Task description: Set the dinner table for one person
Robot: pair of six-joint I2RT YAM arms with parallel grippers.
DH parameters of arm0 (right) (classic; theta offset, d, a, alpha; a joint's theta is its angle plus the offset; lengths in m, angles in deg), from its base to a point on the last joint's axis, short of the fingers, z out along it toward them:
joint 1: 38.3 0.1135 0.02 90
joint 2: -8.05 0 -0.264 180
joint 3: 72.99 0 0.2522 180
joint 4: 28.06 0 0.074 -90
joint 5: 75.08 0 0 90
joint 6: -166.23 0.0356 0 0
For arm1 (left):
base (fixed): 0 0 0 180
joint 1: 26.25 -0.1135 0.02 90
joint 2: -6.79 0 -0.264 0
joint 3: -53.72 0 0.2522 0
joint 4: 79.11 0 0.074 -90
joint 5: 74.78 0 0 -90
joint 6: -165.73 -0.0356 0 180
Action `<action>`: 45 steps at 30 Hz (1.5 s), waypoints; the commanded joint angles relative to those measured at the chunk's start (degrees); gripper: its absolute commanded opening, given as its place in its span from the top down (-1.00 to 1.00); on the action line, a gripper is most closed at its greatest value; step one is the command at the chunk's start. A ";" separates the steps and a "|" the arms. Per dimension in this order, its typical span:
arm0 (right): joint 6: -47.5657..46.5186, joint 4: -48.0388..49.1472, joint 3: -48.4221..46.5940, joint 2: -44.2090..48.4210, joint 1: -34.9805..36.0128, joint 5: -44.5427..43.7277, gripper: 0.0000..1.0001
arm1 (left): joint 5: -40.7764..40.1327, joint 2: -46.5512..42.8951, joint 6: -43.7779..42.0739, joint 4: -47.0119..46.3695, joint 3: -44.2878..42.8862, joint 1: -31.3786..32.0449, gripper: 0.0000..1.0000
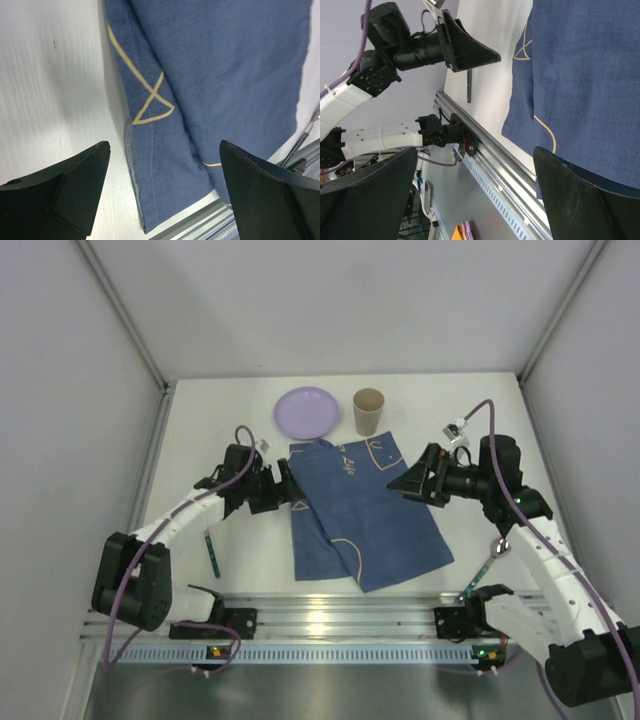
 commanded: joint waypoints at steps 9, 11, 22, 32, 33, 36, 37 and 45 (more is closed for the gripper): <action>-5.99 3.34 -3.46 -8.71 0.30 -2.24 -0.99 | 2.74 13.92 -2.31 -6.95 -0.40 3.31 -0.64; -7.59 2.72 -5.31 -11.09 0.04 -3.39 -0.99 | 3.89 17.59 -2.66 -7.05 -2.58 4.27 -0.49; -17.78 -2.90 -18.49 -40.26 -2.69 -27.03 -1.00 | 7.23 24.04 -6.17 -1.44 -9.54 5.25 0.80; -17.53 -2.03 -25.27 -59.88 -1.99 -30.02 -0.93 | 6.35 23.51 -9.87 4.46 -11.91 5.25 0.97; -17.35 -1.59 -25.18 -60.14 -1.81 -30.29 -0.93 | 6.35 23.51 -10.13 4.81 -12.00 5.25 0.97; -17.18 -1.59 -25.96 -61.89 -1.55 -29.06 -0.82 | 5.30 23.25 -11.18 6.40 -12.26 5.16 0.98; -17.26 -1.59 -26.14 -62.34 -0.94 -28.62 -0.75 | 5.04 23.24 -11.53 6.57 -12.44 5.16 0.99; -15.33 -0.45 -23.43 -64.01 7.05 -24.49 0.31 | 5.47 24.82 -10.84 7.02 -13.67 5.16 1.00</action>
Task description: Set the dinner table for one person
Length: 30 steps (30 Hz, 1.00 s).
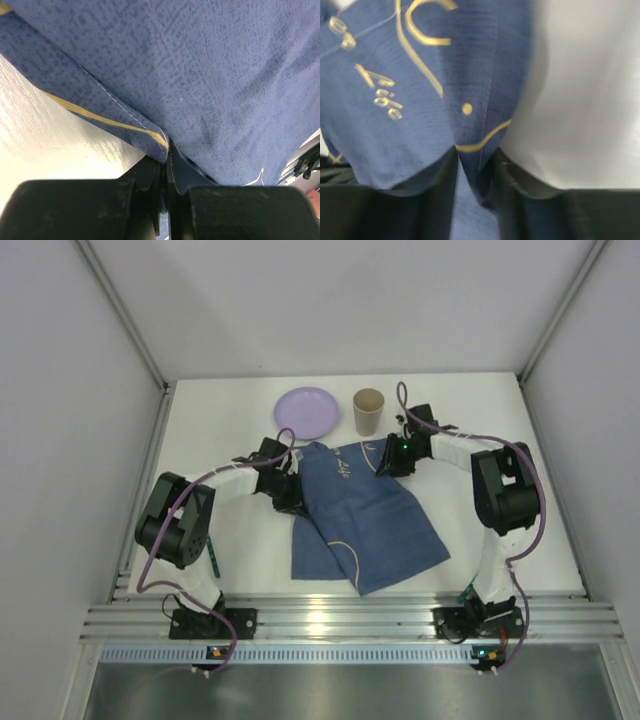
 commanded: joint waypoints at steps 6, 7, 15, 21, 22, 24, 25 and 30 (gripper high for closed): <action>-1.08 -3.52 5.77 -1.78 4.25 -0.16 1.00 | -1.93 0.89 0.84 1.94 -2.09 -0.46 1.00; -2.04 -3.88 5.77 -1.17 2.76 -0.51 1.00 | -2.82 0.54 1.10 3.69 -2.35 -0.72 1.00; -6.88 -14.68 1.65 6.83 -14.01 -11.84 1.00 | -10.03 -5.69 1.28 12.23 -2.17 -8.80 1.00; -7.59 -18.03 -3.10 6.49 -17.91 -14.23 1.00 | -13.55 -9.04 1.19 16.09 -2.70 -11.45 1.00; -7.33 -18.03 -3.45 6.05 -17.91 -13.18 1.00 | -13.72 -9.04 1.54 16.45 -2.79 -11.45 1.00; -7.33 -18.82 -4.51 5.26 -17.73 -13.44 1.00 | -14.51 -9.65 1.98 17.32 -2.18 -11.45 1.00; -7.50 -19.09 -4.69 4.91 -17.73 -13.61 1.00 | -14.69 -9.83 2.60 17.24 -1.83 -11.45 1.00; -7.50 -17.60 -3.72 4.90 -17.03 -10.02 0.55 | -16.97 -11.15 4.35 18.47 0.02 -11.54 1.00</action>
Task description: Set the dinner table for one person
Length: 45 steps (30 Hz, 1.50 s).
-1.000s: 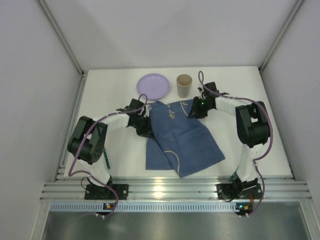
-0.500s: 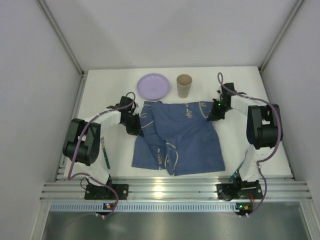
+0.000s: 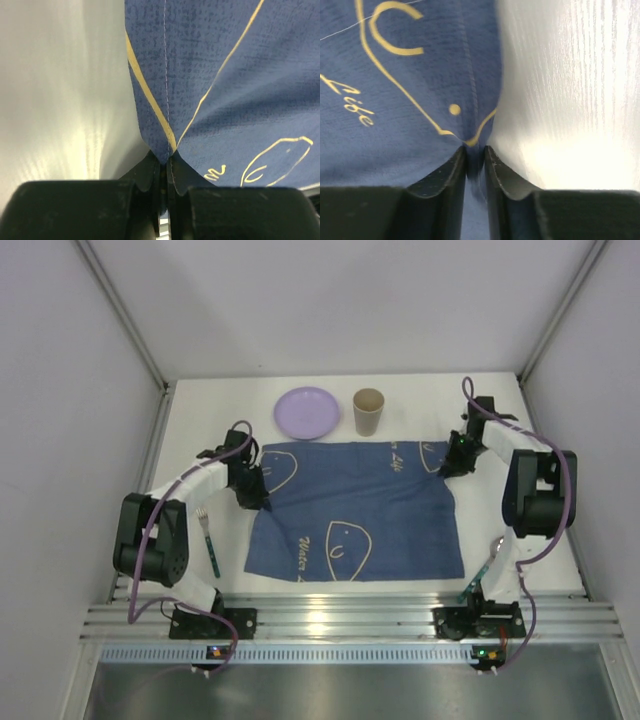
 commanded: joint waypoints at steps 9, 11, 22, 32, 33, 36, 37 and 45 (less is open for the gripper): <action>-2.17 0.62 -4.79 0.79 7.35 3.61 -0.58 | -10.60 -8.77 6.61 7.85 2.42 -0.28 -0.96; -2.00 0.70 -3.13 3.95 7.89 3.08 -0.65 | -11.66 -10.79 6.62 8.37 1.10 -0.28 -0.97; 0.38 -3.95 6.45 22.83 10.26 1.24 -1.00 | -12.45 3.42 2.92 -1.72 -18.14 -0.19 -0.97; 0.38 -8.79 9.54 34.80 11.32 -1.49 -0.99 | -10.71 31.44 9.34 -11.04 -45.53 -0.28 -0.97; 0.72 -8.97 9.63 35.51 11.32 -1.84 -0.99 | -10.52 33.83 9.69 -10.96 -47.93 -0.28 -0.97; 1.69 -9.76 9.28 37.97 11.32 -2.98 -0.99 | -10.25 41.65 10.04 -8.60 -57.16 -0.28 -0.97; 2.04 -9.93 8.93 38.24 11.32 -3.16 -0.99 | -10.25 43.24 10.04 -7.81 -59.27 -0.28 -0.96; 3.10 -2.75 2.08 32.72 11.32 2.28 -0.99 | -2.62 50.63 13.03 -12.70 -60.61 -2.65 -0.21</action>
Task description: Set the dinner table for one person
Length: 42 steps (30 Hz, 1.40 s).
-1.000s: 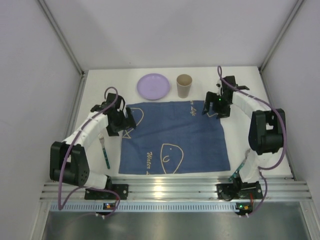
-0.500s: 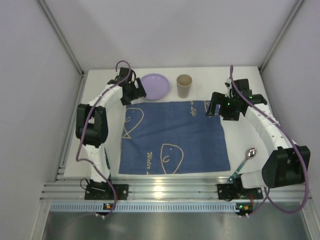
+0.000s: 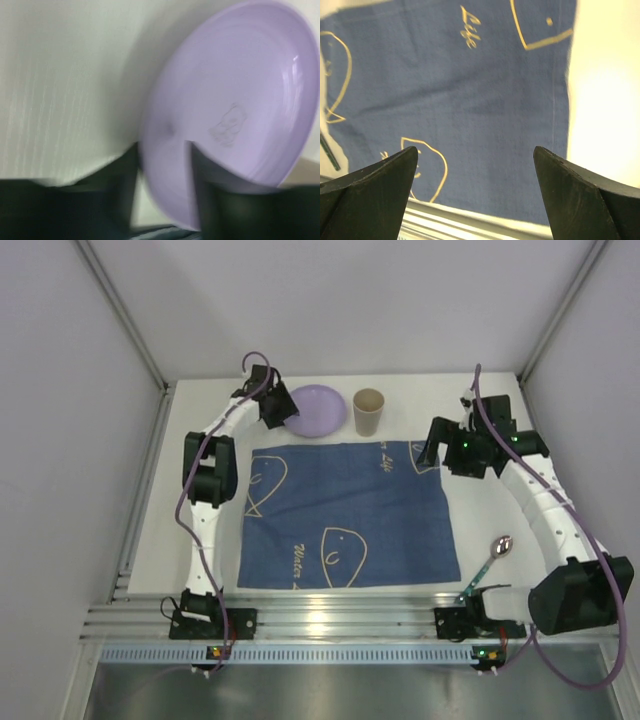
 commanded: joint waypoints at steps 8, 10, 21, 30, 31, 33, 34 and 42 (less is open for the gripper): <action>3.50 13.46 -20.11 -23.12 0.34 9.66 -0.99 | 15.06 1.00 5.00 -8.99 -0.09 -2.54 1.00; 4.38 14.17 -26.70 -29.10 0.34 10.28 -1.00 | 16.29 -2.59 5.09 -9.34 0.18 -2.55 1.00; 9.30 11.80 -50.26 -49.05 0.43 11.69 -0.98 | 20.25 -22.71 0.35 -5.14 16.95 -2.90 1.00; 9.66 13.29 -46.86 -49.95 1.40 11.08 -0.99 | 19.10 -38.11 -11.42 5.16 36.46 1.49 1.00; 9.40 13.29 -46.33 -49.69 1.40 10.99 -0.99 | 19.72 -40.64 -12.13 4.99 40.57 3.76 1.00; 8.17 13.20 -44.31 -48.72 1.49 10.46 -1.00 | 21.47 -42.95 -13.19 3.32 45.07 6.14 1.00; 7.73 13.20 -43.69 -48.45 1.49 10.37 -0.99 | 23.13 -43.74 -12.75 2.27 49.88 7.81 1.00; 5.00 12.85 -38.86 -44.59 1.49 8.97 -1.00 | 18.50 -41.73 -13.54 4.44 58.19 9.67 -0.14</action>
